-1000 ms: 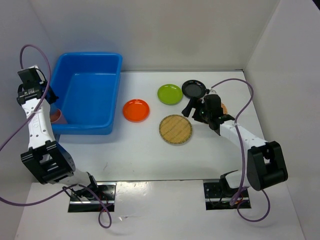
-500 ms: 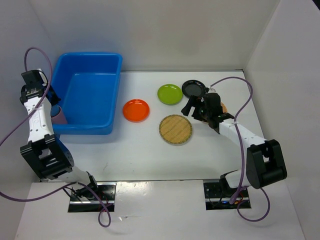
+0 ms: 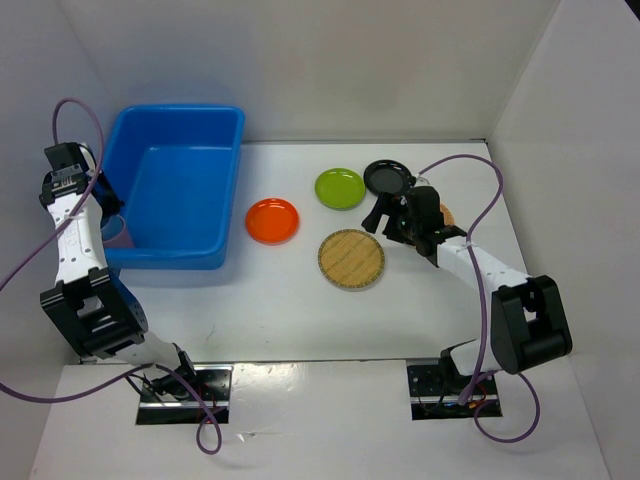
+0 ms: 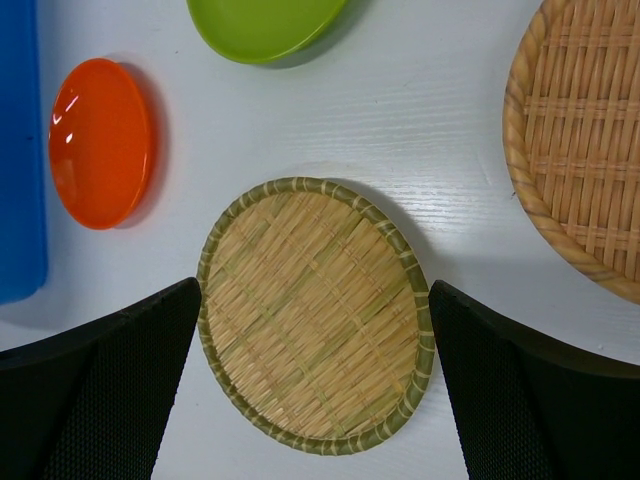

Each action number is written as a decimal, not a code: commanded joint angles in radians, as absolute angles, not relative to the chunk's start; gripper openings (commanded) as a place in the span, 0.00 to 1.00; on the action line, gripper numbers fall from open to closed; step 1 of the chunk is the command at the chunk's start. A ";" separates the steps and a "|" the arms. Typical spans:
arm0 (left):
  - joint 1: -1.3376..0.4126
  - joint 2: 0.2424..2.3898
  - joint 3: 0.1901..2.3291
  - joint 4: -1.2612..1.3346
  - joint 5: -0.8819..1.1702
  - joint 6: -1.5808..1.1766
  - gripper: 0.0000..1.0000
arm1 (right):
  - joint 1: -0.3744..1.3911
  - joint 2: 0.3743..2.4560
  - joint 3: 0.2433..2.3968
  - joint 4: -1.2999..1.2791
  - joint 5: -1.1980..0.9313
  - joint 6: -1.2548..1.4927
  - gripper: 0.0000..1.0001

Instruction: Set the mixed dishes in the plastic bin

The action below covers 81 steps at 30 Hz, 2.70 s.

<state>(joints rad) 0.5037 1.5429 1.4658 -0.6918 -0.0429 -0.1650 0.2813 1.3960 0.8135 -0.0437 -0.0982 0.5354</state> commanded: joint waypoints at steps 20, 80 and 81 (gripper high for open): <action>0.491 1.563 1.537 -0.706 -0.055 -0.167 0.50 | 0.293 1.407 0.865 0.003 -0.112 0.522 0.99; 0.107 1.377 1.399 -0.302 1.039 -0.227 1.00 | 0.262 1.672 0.416 0.468 -0.288 0.867 0.00; 0.107 1.390 1.399 -0.311 1.039 -0.216 1.00 | 0.262 1.663 0.416 0.457 -0.279 0.867 0.00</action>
<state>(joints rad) 0.1204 1.3659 1.4017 -0.3416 1.0115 -0.2222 0.2611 1.6310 0.4225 0.5983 -0.3801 0.9470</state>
